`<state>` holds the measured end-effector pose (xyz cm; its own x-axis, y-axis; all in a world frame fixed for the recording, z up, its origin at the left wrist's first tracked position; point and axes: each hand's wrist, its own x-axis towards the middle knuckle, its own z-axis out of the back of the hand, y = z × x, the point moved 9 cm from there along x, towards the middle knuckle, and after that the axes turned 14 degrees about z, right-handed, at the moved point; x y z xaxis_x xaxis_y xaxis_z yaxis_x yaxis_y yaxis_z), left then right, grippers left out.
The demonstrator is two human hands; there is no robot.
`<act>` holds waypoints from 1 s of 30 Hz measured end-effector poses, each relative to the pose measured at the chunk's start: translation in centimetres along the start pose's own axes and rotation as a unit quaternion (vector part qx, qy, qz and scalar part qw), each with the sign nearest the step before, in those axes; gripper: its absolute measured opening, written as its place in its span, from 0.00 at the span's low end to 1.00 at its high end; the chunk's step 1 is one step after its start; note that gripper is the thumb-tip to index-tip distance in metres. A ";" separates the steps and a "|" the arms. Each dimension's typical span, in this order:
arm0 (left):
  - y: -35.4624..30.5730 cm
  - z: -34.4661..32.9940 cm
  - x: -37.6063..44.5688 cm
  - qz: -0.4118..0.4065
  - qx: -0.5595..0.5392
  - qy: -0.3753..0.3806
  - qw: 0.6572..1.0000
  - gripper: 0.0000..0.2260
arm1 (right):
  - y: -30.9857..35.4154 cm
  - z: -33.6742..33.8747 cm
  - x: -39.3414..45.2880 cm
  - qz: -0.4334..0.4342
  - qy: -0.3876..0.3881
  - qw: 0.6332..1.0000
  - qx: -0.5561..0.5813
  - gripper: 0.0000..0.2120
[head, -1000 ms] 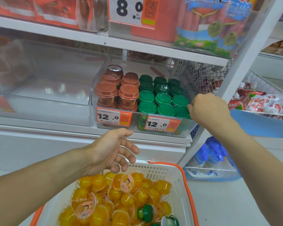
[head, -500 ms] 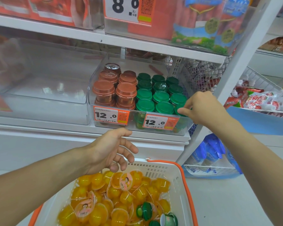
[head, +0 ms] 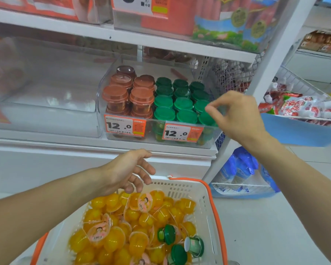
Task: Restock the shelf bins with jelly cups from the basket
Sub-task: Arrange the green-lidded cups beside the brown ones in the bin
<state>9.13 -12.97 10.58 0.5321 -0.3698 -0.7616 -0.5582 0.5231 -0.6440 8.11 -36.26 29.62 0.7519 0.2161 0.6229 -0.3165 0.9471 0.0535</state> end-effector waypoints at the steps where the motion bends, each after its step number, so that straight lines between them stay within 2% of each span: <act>1: 0.4 -0.3 0.4 -0.002 0.020 -0.015 1.000 0.20 | 1.8 1.5 -0.4 0.049 -0.080 0.995 0.016 0.06; 2: 0.9 -0.8 1.0 -0.004 0.046 -0.027 0.999 0.18 | 3.4 2.5 -1.2 0.086 -0.144 0.985 0.047 0.06; 3: 1.7 -1.5 1.7 -0.005 0.083 -0.037 0.996 0.16 | 4.9 2.5 -2.1 0.113 -0.174 0.975 0.085 0.07; 4: 2.7 -2.2 2.7 -0.003 0.132 -0.048 0.990 0.15 | 6.5 1.6 -3.1 0.139 -0.167 0.968 0.122 0.07; 5: 3.8 -2.9 3.7 0.002 0.194 -0.059 0.979 0.14 | 8.2 -0.3 -4.1 0.160 -0.125 0.968 0.148 0.07; 6: 5.0 -3.7 4.7 0.008 0.264 -0.068 0.962 0.15 | 9.6 -3.3 -5.4 0.174 -0.045 0.971 0.160 0.06; 7: 6.3 -4.3 5.5 0.017 0.331 -0.077 0.940 0.16 | 10.7 -7.3 -7.2 0.176 0.078 0.969 0.155 0.06; 8: 7.8 -4.9 6.4 0.026 0.382 -0.083 0.920 0.16 | 11.1 -12.0 -9.8 0.165 0.231 0.949 0.136 0.06; 9: 9.5 -5.4 7.3 0.041 0.411 -0.089 0.907 0.16 | 10.7 -16.3 -13.2 0.142 0.391 0.903 0.106 0.08; 10: 11.3 -6.0 8.1 0.057 0.415 -0.089 0.904 0.14 | 9.8 -19.9 -17.3 0.112 0.524 0.840 0.082 0.10; 11: 13.1 -6.8 8.7 0.066 0.413 -0.087 0.904 0.11 | 8.8 -22.3 -21.0 0.073 0.612 0.785 0.064 0.11; 12: 14.7 -7.9 9.1 0.067 0.407 -0.086 0.907 0.08 | 7.9 -24.0 -24.0 0.032 0.653 0.754 0.058 0.10; 13: 16.1 -9.4 9.2 0.064 0.402 -0.069 0.911 0.07 | 7.2 -24.9 -26.4 -0.021 0.665 0.744 0.064 0.11; 14: 17.4 -11.1 9.3 0.057 0.389 -0.035 0.919 0.09 | 6.3 -25.8 -28.7 -0.082 0.657 0.746 0.072 0.11; 15: 18.5 -13.0 8.9 0.047 0.375 0.007 0.926 0.12 | 6.0 -25.9 -30.7 -0.130 0.646 0.749 0.066 0.05; 16: 19.8 -14.8 8.7 0.035 0.370 0.047 0.927 0.14 | 5.8 -26.1 -32.9 -0.151 0.636 0.756 0.047 0.07; 18: 22.4 -16.6 9.7 0.033 0.401 0.045 0.914 0.25 | 6.4 -26.4 -36.8 -0.134 0.637 0.759 0.001 0.33; 19: 23.9 -16.6 10.8 0.055 0.409 0.022 0.911 0.28 | 7.1 -26.1 -37.6 -0.116 0.630 0.767 -0.015 0.41; 20: 25.8 -16.5 12.6 0.078 0.403 -0.003 0.912 0.29 | 7.5 -26.1 -37.9 -0.098 0.622 0.776 -0.029 0.44; 22: 27.5 -17.4 14.8 0.071 0.380 -0.002 0.922 0.29 | 7.2 -26.7 -37.7 -0.098 0.606 0.789 -0.042 0.39; 25: 23.8 -18.1 11.9 0.014 0.366 -0.026 0.930 0.30 | 5.9 -27.2 -36.4 -0.174 0.612 0.771 0.011 0.26; 28: 23.7 -19.0 12.2 0.021 0.315 -0.042 0.948 0.25 | 4.7 -26.6 -34.9 -0.265 0.602 0.747 0.097 0.31; 30: 23.7 -19.3 12.5 0.023 0.295 -0.049 0.954 0.23 | 3.8 -25.7 -33.7 -0.374 0.536 0.731 0.196 0.31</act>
<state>-9.65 -20.02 -15.59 0.5891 -0.2772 -0.7590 -0.1417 0.8893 -0.4348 -3.55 -33.86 -11.18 0.7545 -0.0664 -0.6530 0.4312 0.8002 0.4168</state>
